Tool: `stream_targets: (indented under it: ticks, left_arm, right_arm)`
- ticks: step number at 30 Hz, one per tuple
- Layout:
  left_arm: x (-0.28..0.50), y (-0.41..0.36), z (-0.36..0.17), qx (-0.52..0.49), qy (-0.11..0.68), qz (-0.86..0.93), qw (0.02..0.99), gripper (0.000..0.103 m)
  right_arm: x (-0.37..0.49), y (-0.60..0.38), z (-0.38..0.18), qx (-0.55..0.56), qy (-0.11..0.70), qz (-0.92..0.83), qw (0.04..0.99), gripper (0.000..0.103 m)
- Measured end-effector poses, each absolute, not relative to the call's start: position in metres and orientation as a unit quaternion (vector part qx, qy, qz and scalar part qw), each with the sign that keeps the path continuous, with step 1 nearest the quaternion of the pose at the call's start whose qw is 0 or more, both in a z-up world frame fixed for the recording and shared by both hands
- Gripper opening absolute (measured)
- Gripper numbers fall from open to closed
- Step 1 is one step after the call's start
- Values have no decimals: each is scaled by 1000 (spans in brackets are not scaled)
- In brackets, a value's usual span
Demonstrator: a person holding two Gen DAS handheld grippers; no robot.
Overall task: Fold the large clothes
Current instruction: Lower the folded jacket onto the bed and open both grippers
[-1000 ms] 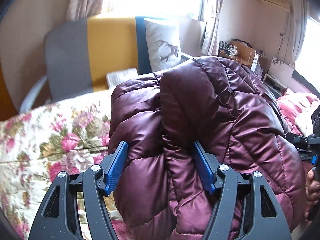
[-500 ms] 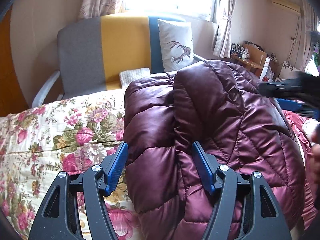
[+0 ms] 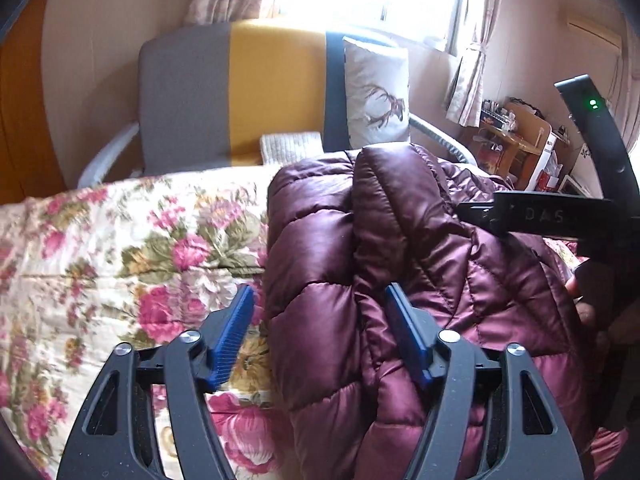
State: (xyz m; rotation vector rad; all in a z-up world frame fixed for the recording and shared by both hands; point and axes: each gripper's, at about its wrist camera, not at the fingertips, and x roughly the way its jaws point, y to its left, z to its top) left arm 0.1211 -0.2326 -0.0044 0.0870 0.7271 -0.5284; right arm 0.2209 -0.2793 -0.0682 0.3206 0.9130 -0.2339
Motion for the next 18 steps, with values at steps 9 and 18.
stream_targets:
  ticks: [9,18]
  left_arm:
    - [102,-222,19,30,322,-261,910,81]
    - [86,-212,35,22,296,-260,919,91]
  right_arm:
    - [172,-284,-34,196,384,-128,893,97]
    - [133,-268,-20,201,355,-147,901,98]
